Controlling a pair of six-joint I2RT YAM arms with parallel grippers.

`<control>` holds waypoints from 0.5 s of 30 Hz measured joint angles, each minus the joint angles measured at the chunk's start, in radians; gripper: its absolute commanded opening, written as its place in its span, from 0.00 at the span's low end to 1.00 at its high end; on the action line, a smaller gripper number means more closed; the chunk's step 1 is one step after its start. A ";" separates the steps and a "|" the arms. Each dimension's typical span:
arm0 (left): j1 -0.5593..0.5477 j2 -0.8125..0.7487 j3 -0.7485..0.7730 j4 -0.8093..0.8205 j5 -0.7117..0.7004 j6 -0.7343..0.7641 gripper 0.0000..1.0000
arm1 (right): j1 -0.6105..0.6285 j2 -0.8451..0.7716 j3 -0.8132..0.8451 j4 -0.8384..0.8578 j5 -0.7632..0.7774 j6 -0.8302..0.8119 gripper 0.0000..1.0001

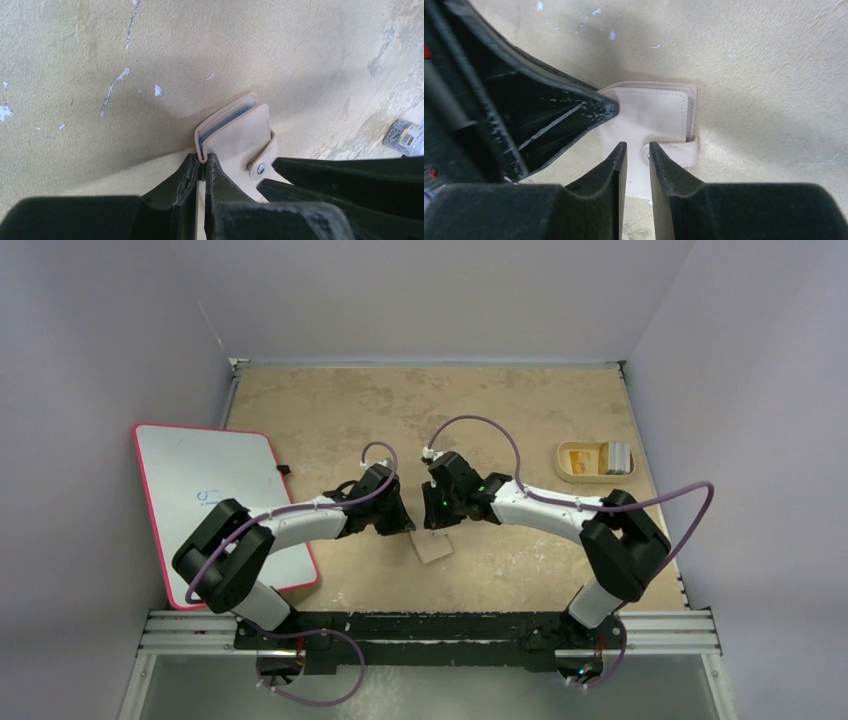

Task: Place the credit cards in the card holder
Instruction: Close the card holder at the center of the board.

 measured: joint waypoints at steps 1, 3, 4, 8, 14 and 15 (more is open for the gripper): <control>0.000 0.000 0.000 0.000 0.000 0.000 0.00 | 0.000 -0.011 0.000 0.000 0.000 0.000 0.26; 0.000 0.000 0.000 0.000 0.000 0.000 0.00 | -0.001 -0.029 0.000 0.000 0.000 0.002 0.26; 0.000 0.000 0.000 0.000 0.000 0.000 0.00 | -0.001 -0.036 0.000 0.000 0.000 0.003 0.25; 0.000 0.000 0.000 0.000 0.000 0.000 0.00 | -0.002 -0.043 -0.014 0.001 0.000 0.004 0.23; 0.000 0.000 0.000 -0.001 0.000 0.000 0.00 | -0.008 -0.042 -0.029 0.001 -0.001 0.006 0.20; 0.000 0.000 0.000 -0.001 0.000 0.000 0.00 | -0.008 -0.042 -0.029 0.001 -0.001 0.006 0.20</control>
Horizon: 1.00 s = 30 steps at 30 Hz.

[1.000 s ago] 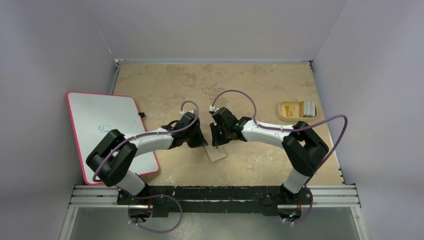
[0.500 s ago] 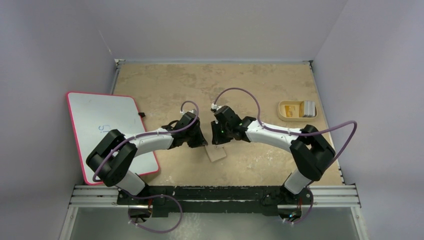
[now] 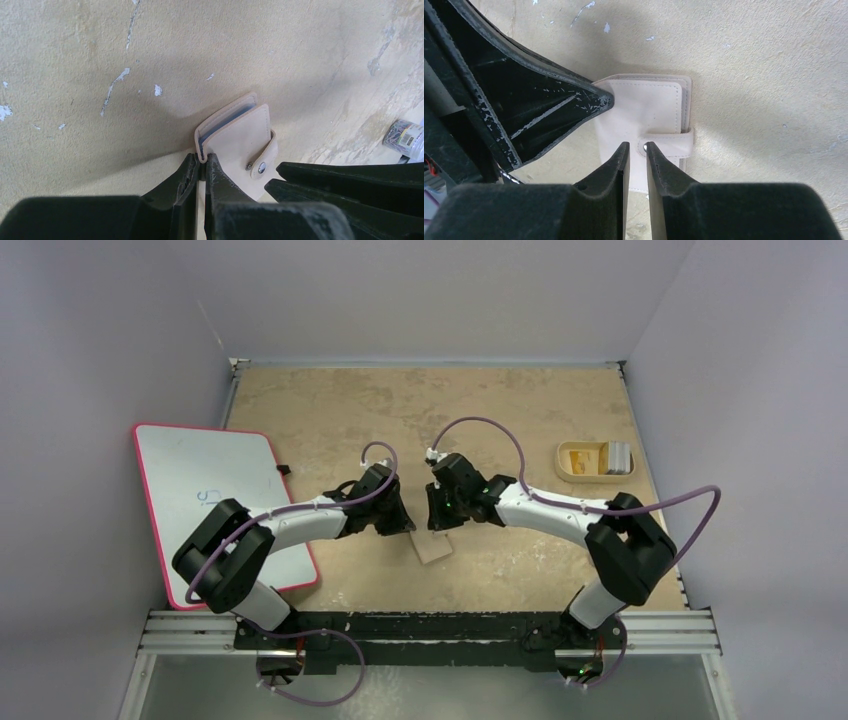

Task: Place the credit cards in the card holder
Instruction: Close the card holder at the center of the board.

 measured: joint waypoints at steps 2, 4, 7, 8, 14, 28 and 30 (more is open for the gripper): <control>0.000 0.000 0.000 0.000 0.000 0.000 0.00 | -0.002 0.001 0.000 0.000 0.000 0.000 0.20; 0.000 0.000 0.000 0.000 0.000 0.000 0.00 | -0.002 0.003 0.000 0.000 -0.001 0.000 0.20; 0.000 0.000 0.000 0.000 0.000 0.000 0.00 | -0.006 0.009 -0.013 0.011 -0.003 0.000 0.20; 0.000 0.000 0.000 0.000 0.000 0.000 0.00 | -0.006 0.012 -0.017 0.011 -0.004 -0.001 0.20; 0.000 0.000 0.000 -0.002 0.000 0.000 0.00 | -0.006 0.040 -0.027 0.014 -0.019 -0.006 0.19; 0.000 0.000 0.002 -0.005 -0.007 0.000 0.00 | -0.005 0.048 -0.027 0.026 -0.026 -0.024 0.15; 0.000 0.000 0.002 -0.006 -0.007 0.000 0.00 | -0.001 0.048 -0.027 0.026 -0.026 -0.024 0.15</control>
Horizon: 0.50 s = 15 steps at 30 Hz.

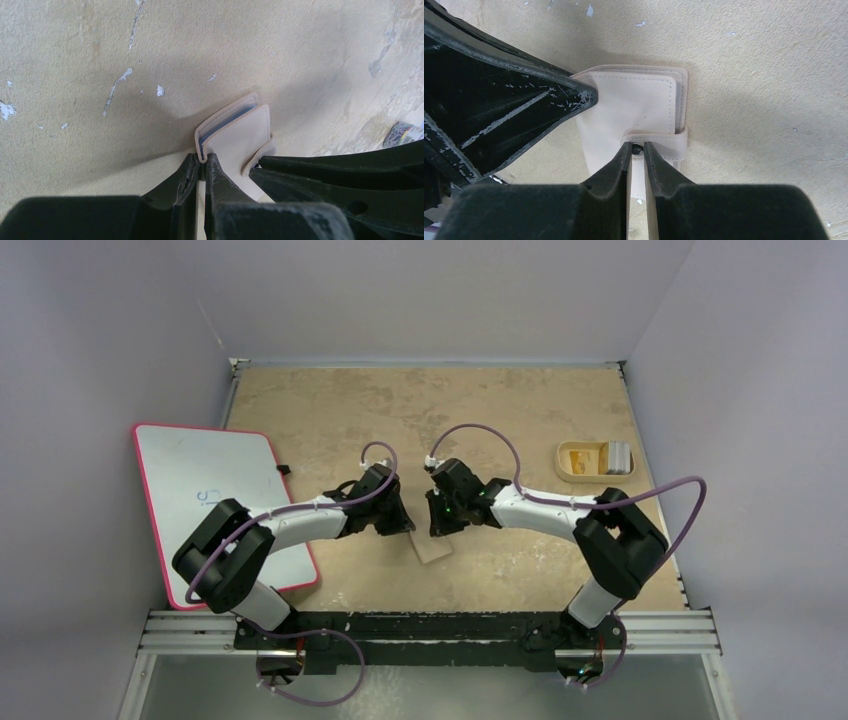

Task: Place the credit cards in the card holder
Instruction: Close the card holder at the center of the board.

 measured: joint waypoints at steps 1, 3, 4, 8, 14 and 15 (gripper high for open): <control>0.000 0.000 0.000 0.000 0.000 0.000 0.00 | 0.002 0.000 0.000 0.000 0.002 0.000 0.14; 0.000 0.000 0.000 -0.001 0.000 0.000 0.00 | 0.006 0.000 0.000 0.000 0.008 0.001 0.14; 0.000 0.000 0.000 -0.001 0.000 0.000 0.00 | 0.008 0.000 0.000 0.000 0.011 0.001 0.14; 0.000 0.000 0.000 -0.002 0.000 -0.001 0.00 | 0.022 0.000 0.000 -0.001 0.034 0.005 0.13; 0.000 0.000 0.000 -0.005 -0.001 -0.009 0.00 | 0.052 0.006 0.001 -0.002 0.088 0.024 0.10; 0.000 0.000 0.000 -0.005 -0.001 -0.009 0.01 | 0.056 0.006 0.000 -0.002 0.098 0.030 0.10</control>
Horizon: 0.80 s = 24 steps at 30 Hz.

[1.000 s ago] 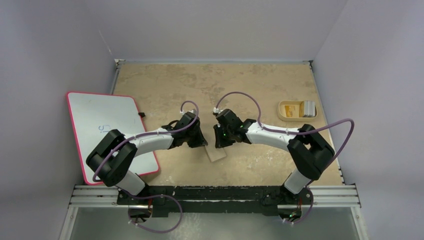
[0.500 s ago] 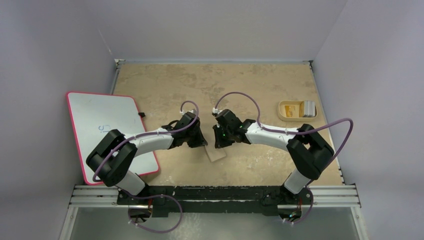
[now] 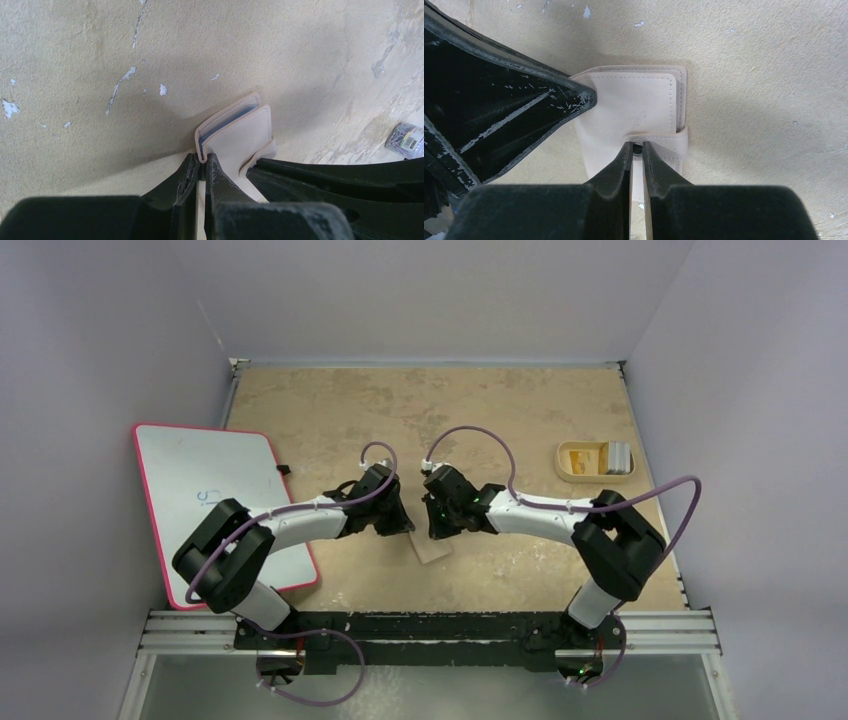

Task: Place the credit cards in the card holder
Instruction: Close the card holder at the center of the board.

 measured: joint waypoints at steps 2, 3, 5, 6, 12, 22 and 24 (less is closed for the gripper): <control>0.000 0.000 0.000 0.000 0.000 0.000 0.03 | 0.006 0.000 -0.003 0.002 0.014 0.011 0.10; 0.000 0.000 0.000 0.000 0.000 0.000 0.04 | 0.007 0.000 -0.005 0.003 0.018 0.016 0.10; 0.000 0.000 0.000 0.000 0.000 -0.001 0.08 | 0.007 0.000 -0.007 0.006 0.023 0.025 0.09; 0.000 0.000 0.000 0.000 0.000 -0.001 0.10 | 0.008 0.001 -0.009 0.009 0.024 0.028 0.09; 0.000 -0.011 0.000 -0.011 -0.009 -0.005 0.27 | 0.008 0.004 -0.010 0.013 0.024 0.048 0.10; 0.004 -0.214 0.094 -0.150 -0.133 0.008 0.57 | 0.011 -0.016 0.000 -0.009 0.031 0.056 0.29; 0.005 -0.260 0.134 -0.198 -0.168 0.024 0.60 | 0.013 -0.053 0.001 -0.036 0.043 0.059 0.33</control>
